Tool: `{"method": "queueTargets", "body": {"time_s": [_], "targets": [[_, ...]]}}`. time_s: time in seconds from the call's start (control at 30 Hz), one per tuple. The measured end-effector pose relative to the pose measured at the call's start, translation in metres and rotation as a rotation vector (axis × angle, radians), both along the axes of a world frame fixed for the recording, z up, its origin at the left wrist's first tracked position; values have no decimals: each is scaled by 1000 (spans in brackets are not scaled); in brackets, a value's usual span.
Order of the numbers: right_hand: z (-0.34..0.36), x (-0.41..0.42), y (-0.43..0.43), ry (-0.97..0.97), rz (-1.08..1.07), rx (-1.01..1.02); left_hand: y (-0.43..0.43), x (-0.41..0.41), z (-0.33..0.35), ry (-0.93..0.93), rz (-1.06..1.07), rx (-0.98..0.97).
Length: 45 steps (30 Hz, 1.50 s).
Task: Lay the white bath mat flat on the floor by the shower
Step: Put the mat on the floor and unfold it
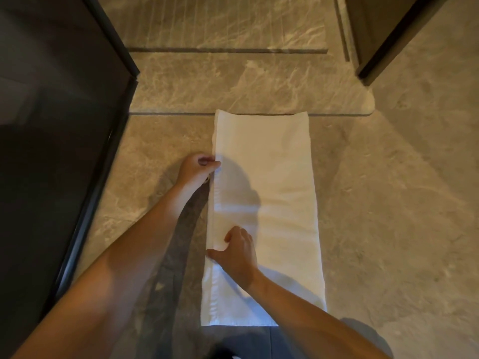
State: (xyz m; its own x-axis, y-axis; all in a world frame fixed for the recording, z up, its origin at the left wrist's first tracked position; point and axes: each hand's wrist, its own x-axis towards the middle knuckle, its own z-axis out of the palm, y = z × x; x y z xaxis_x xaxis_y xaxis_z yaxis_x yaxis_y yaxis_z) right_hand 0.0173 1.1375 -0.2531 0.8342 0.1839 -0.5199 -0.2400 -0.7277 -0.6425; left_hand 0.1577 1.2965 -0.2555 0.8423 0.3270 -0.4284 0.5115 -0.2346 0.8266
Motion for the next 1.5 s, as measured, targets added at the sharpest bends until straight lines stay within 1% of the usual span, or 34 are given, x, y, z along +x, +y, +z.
{"method": "queueTargets", "body": {"time_s": [0.07,0.13,0.2,0.27,0.33,0.43,0.53,0.63,0.73,0.8,0.97,1.27,1.37,1.5], "targets": [[0,0,4,-13,24,-63,-5,5,4,-13,-4,-10],[1,1,7,2,31,-100,-10,9,6,-28,-24,38],[4,2,5,36,1,-49,-13,12,7,-42,-22,93],[10,3,-3,90,-53,57,-15,14,10,-45,2,89],[18,6,-19,137,-107,123,-17,15,15,-54,38,25],[30,10,-54,187,-187,146,-23,14,33,-88,76,-127],[45,16,-96,196,-251,177,-38,14,58,-106,58,-255],[70,25,-135,170,-280,232,-60,17,83,-130,26,-298],[99,29,-168,119,-341,350,-83,20,107,-152,2,-304],[113,29,-187,91,-365,391,-98,20,123,-173,-9,-303],[133,24,-234,17,-375,383,-139,15,159,-204,-30,-267],[177,10,-297,-29,-460,282,-208,2,212,-217,-68,-174],[179,10,-315,-27,-455,248,-232,5,217,-208,-79,-181],[166,21,-337,-25,-464,220,-259,26,210,-191,-106,-202]]}}
